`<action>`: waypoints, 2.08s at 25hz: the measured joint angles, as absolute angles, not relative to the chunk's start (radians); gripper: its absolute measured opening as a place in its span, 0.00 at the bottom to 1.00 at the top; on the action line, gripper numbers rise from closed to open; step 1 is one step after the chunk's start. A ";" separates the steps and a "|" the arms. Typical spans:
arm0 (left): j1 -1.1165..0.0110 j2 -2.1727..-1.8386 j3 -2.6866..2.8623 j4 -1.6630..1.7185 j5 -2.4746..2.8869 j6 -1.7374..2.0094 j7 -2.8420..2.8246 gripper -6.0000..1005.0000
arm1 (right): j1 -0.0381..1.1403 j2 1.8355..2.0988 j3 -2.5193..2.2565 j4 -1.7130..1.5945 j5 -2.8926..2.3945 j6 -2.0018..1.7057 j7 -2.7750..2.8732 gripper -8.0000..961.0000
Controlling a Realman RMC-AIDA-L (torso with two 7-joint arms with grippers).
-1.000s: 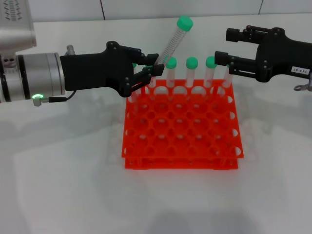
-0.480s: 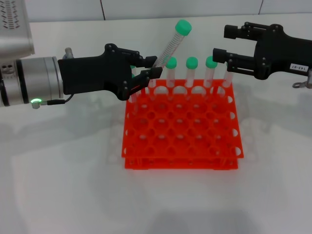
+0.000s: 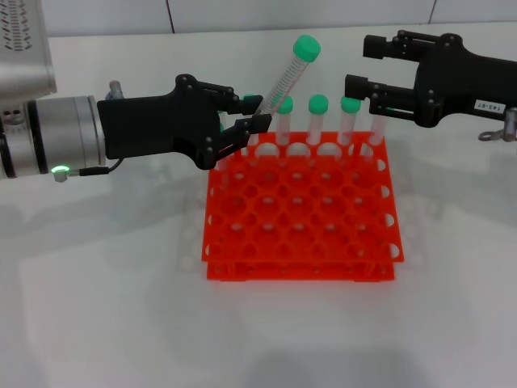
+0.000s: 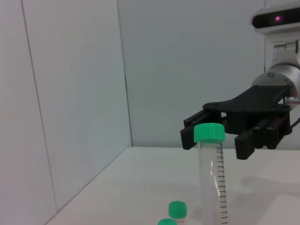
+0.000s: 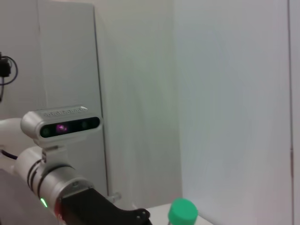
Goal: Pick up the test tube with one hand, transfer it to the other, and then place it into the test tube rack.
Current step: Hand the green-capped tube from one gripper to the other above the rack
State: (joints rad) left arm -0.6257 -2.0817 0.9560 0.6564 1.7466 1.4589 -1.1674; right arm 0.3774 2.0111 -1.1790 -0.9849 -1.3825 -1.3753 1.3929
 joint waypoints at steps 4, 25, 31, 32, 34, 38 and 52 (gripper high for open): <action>-0.626 -2.082 0.956 0.657 1.747 1.463 -1.167 0.20 | 0.390 2.011 -1.187 -0.984 -1.379 -1.386 1.393 0.66; -0.626 -2.082 0.970 0.655 1.747 1.471 -1.167 0.20 | 0.433 2.017 -1.232 -0.979 -1.356 -1.384 1.395 0.65; -0.626 -2.082 0.970 0.655 1.747 1.471 -1.167 0.20 | 0.448 2.017 -1.240 -0.972 -1.356 -1.385 1.395 0.65; -0.626 -2.082 0.970 0.655 1.747 1.471 -1.167 0.20 | 0.450 2.017 -1.242 -0.972 -1.356 -1.384 1.395 0.65; -0.626 -2.082 0.970 0.655 1.747 1.471 -1.167 0.20 | 0.452 2.017 -1.246 -0.972 -1.356 -1.382 1.394 0.65; -0.626 -2.082 0.971 0.655 1.748 1.471 -1.167 0.20 | 0.457 2.017 -1.253 -0.972 -1.356 -1.380 1.394 0.65; -0.626 -2.082 0.971 0.655 1.752 1.471 -1.167 0.20 | 0.466 2.019 -1.258 -0.972 -1.356 -1.373 1.396 0.58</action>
State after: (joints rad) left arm -0.6258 -2.0816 0.9710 0.6549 1.7518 1.4711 -1.1673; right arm 0.4662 2.0187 -1.2578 -0.9716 -1.3561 -1.3728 1.3964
